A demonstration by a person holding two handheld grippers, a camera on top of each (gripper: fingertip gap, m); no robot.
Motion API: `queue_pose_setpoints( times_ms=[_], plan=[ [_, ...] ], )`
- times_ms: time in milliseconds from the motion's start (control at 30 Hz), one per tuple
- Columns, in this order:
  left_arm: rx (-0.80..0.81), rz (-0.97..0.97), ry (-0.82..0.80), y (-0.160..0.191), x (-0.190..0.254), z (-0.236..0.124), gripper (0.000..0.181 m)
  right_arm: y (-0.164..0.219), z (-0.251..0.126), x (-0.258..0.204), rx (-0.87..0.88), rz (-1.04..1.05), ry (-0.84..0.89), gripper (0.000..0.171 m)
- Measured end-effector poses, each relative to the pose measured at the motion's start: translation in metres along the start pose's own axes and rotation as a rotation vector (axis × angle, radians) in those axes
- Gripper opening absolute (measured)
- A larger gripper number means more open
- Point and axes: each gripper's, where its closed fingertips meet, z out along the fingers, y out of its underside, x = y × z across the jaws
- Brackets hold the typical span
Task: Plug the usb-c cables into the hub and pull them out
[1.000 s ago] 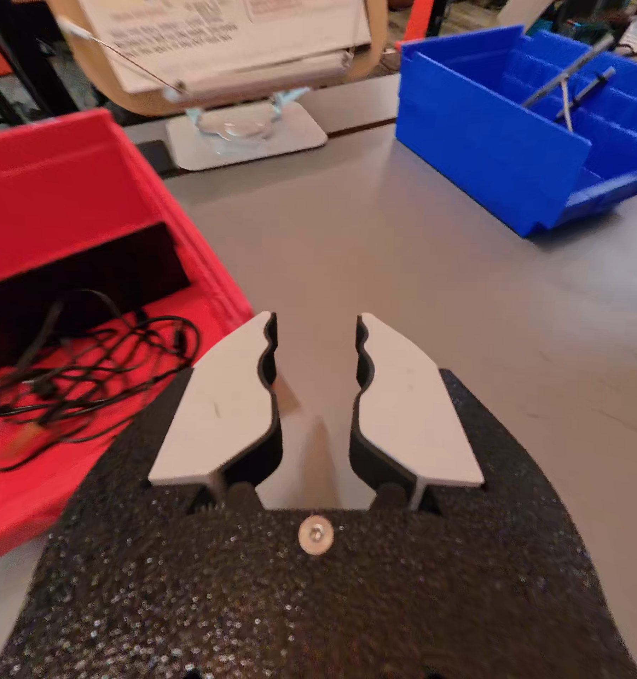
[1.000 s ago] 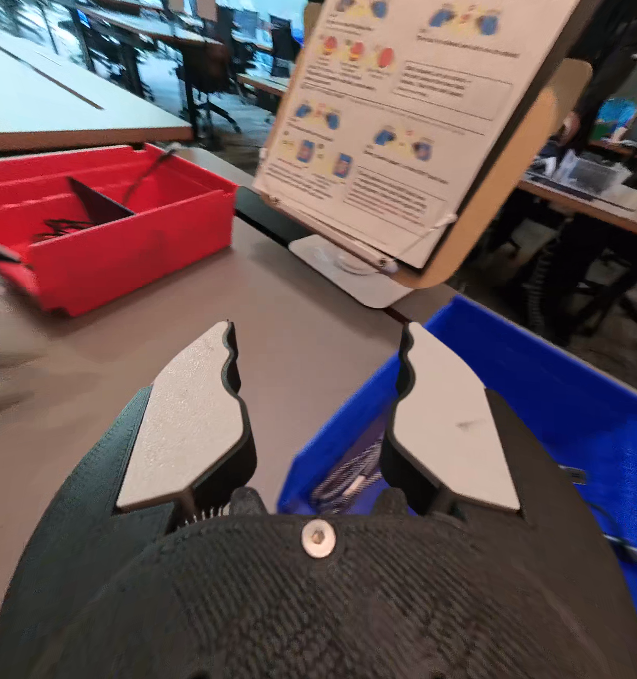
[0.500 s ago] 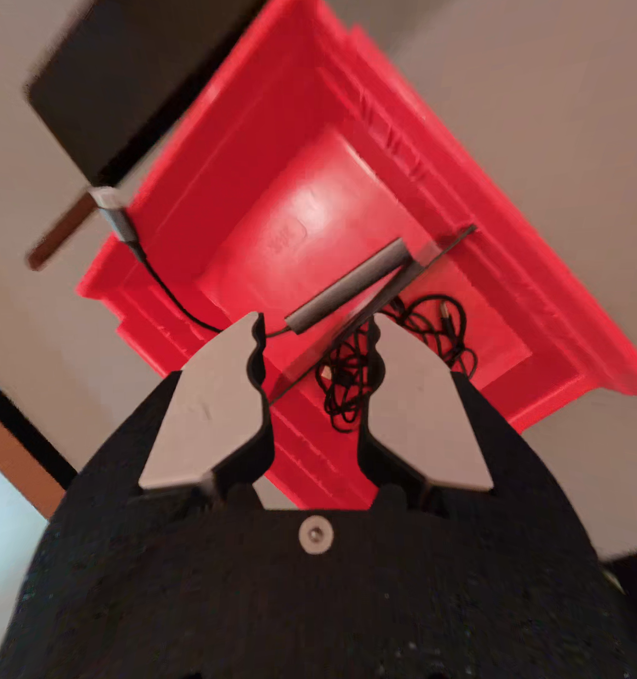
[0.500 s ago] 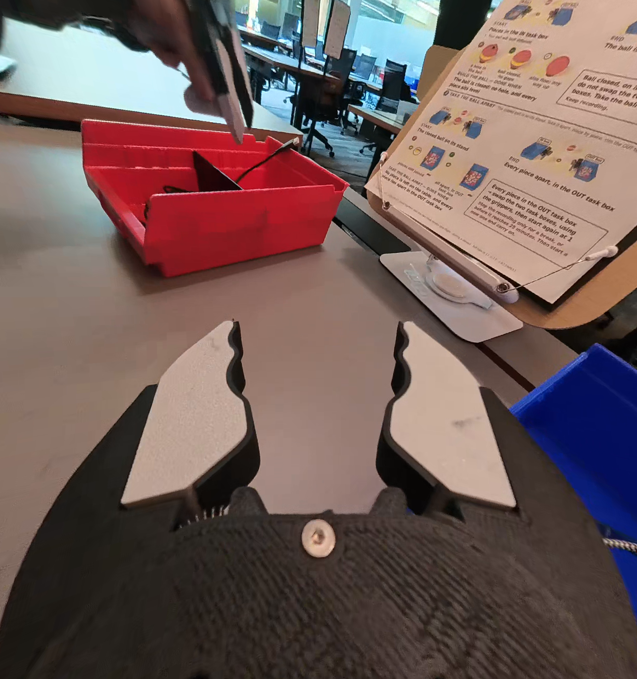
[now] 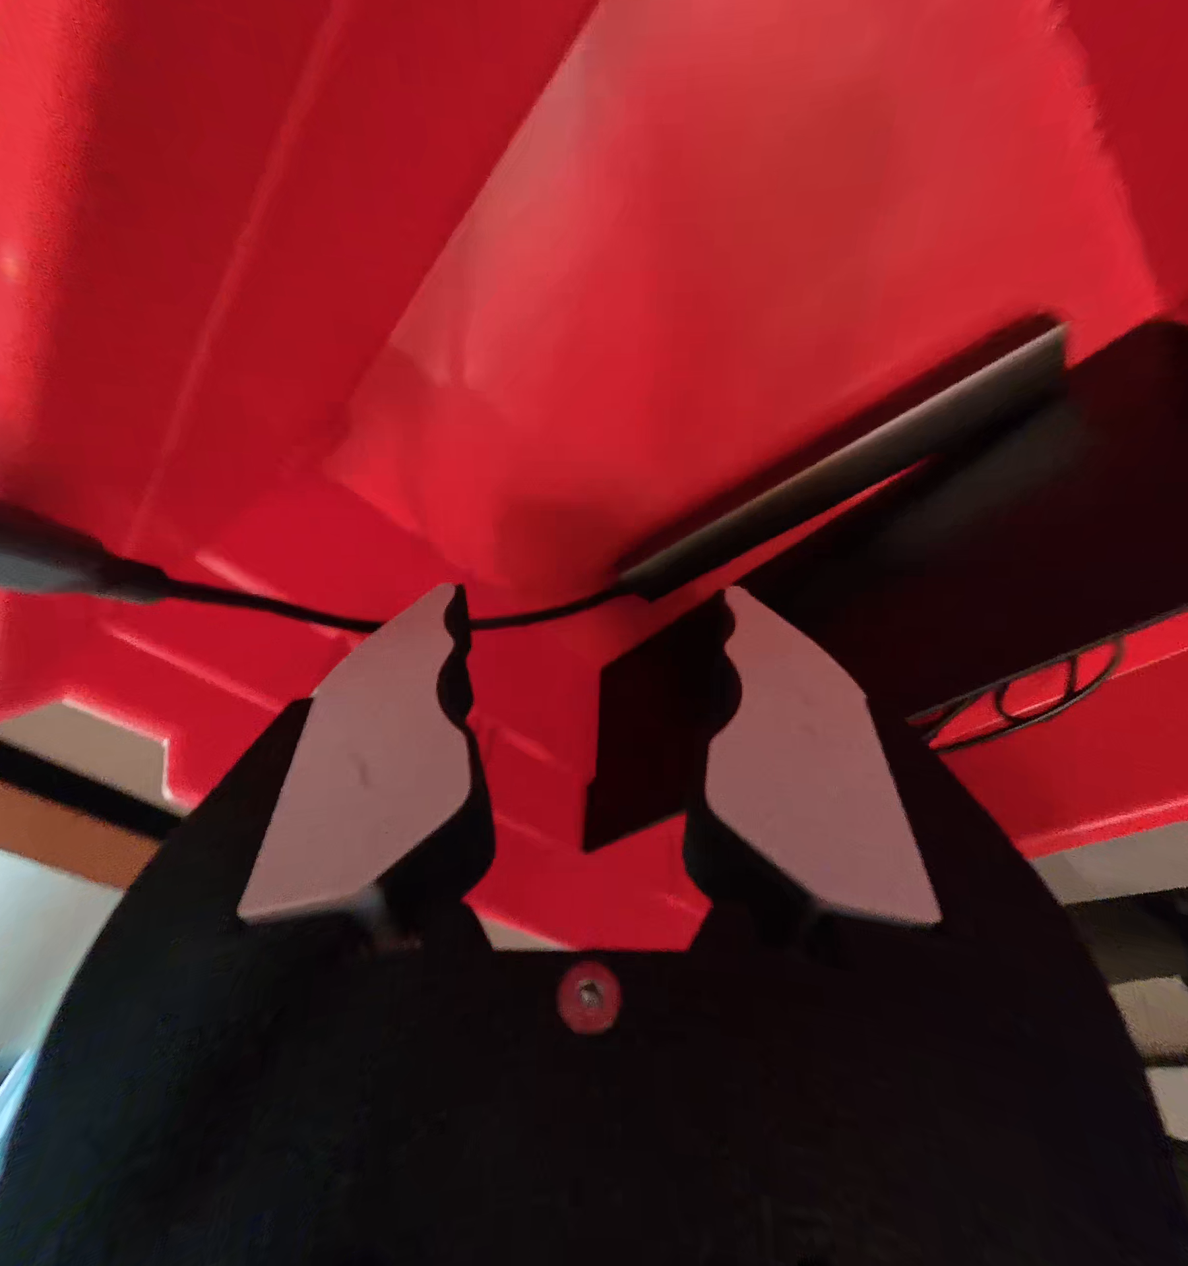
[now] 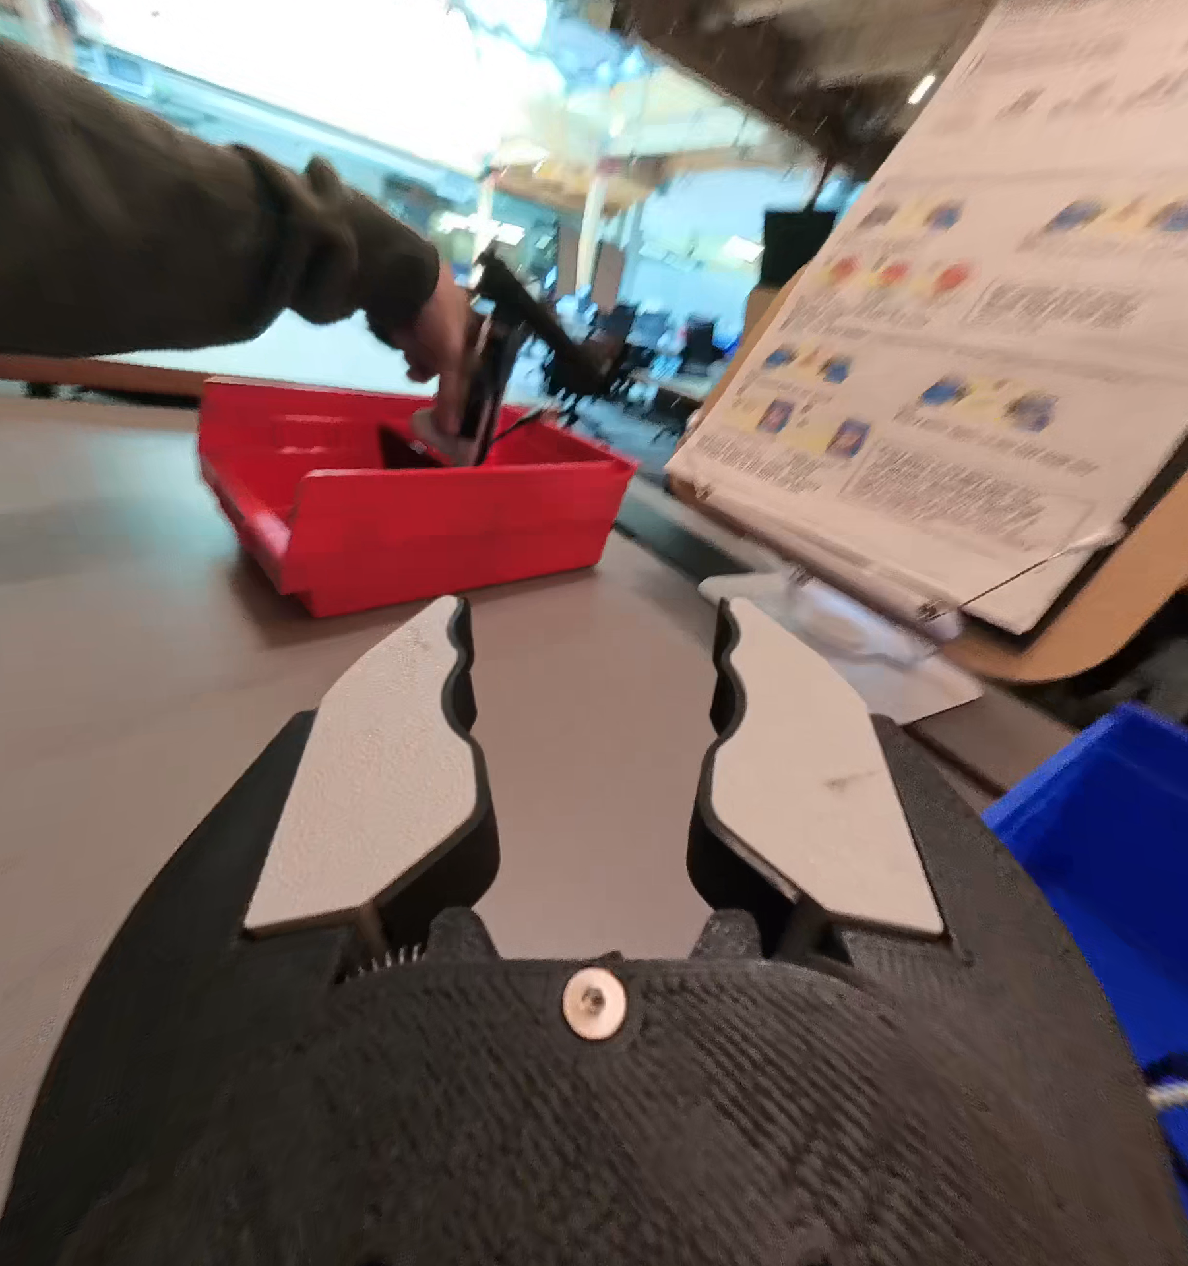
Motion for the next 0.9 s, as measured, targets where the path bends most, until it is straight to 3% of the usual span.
queue_pose_setpoints(
  times_ms=[33,167,300,433,567,700,900],
  plan=[
    [-0.039,0.013,-0.021,0.007,-0.003,0.001,0.067,-0.007,-0.001,0.002,0.048,-0.036,0.034,0.067],
    [-0.090,0.223,-0.129,0.011,-0.014,0.002,0.065,0.001,0.002,-0.004,0.051,0.027,-0.033,0.073],
    [-0.170,0.609,-0.305,0.013,-0.027,-0.001,0.064,0.004,0.001,-0.003,0.083,0.032,-0.032,0.072],
    [-0.261,0.822,-0.322,0.018,-0.026,0.006,0.060,0.004,0.000,-0.005,0.080,0.047,-0.058,0.075],
    [-0.275,0.866,-0.335,0.013,-0.025,0.014,0.038,0.002,-0.001,-0.005,0.089,0.053,-0.066,0.074],
    [-0.410,0.908,-0.384,0.021,-0.038,0.024,0.019,0.001,-0.001,-0.007,0.095,0.060,-0.080,0.074],
    [-0.453,0.799,-0.281,0.032,-0.034,0.041,0.016,-0.001,-0.002,-0.012,0.098,0.067,-0.111,0.074]
  ],
)
